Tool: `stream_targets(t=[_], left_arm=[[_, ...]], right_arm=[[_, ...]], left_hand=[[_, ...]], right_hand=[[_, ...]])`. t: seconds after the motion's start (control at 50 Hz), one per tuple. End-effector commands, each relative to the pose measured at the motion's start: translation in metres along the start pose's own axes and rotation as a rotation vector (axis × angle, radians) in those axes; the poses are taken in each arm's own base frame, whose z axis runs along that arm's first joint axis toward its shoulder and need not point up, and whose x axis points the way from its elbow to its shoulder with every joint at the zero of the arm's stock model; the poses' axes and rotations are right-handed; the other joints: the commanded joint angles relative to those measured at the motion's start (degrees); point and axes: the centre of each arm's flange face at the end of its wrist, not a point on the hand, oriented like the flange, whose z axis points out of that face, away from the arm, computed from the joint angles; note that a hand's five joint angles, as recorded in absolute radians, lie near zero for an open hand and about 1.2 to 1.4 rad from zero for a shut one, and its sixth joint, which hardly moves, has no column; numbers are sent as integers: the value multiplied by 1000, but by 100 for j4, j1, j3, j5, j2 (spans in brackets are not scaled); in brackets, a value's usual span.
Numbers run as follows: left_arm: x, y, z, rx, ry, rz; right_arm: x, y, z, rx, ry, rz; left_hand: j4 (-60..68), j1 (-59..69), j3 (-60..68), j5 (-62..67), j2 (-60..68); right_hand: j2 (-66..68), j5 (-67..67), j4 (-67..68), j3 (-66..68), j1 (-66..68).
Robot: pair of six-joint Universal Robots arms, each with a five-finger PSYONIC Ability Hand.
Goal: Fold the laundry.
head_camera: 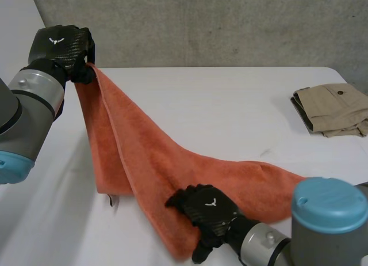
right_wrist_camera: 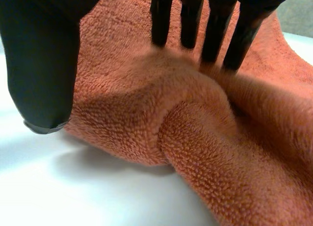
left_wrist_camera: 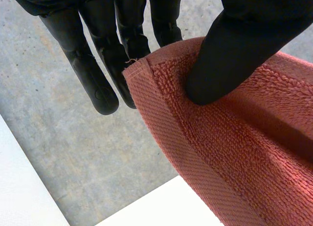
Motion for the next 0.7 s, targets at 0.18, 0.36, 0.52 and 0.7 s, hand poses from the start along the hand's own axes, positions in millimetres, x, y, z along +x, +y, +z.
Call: stream_targets(t=[0.18, 0.36, 0.52, 0.7], left_arm=[[-3, -19, -13, 39, -4, -2], [-7, -46, -45, 95, -3, -12], [7, -28, -62, 22, 50, -13], [38, 32, -57, -169, 141, 2]], right_arm=[[49, -105, -37, 248, 368, -318], [121, -200, -81, 234, 428, -341], [177, -237, -46, 219, 412, -347], [184, -172, 28, -21, 275, -370]], left_hand=[[1119, 1426, 1169, 1430, 1148], [1119, 1426, 1169, 1430, 1148], [1119, 1426, 1169, 1430, 1148], [1119, 1426, 1169, 1430, 1148]], right_hand=[[6157, 6151, 6157, 6185, 6364], [6157, 6151, 6157, 6185, 6364], [6157, 6151, 6157, 6185, 6364], [3416, 3410, 3416, 3444, 3623]])
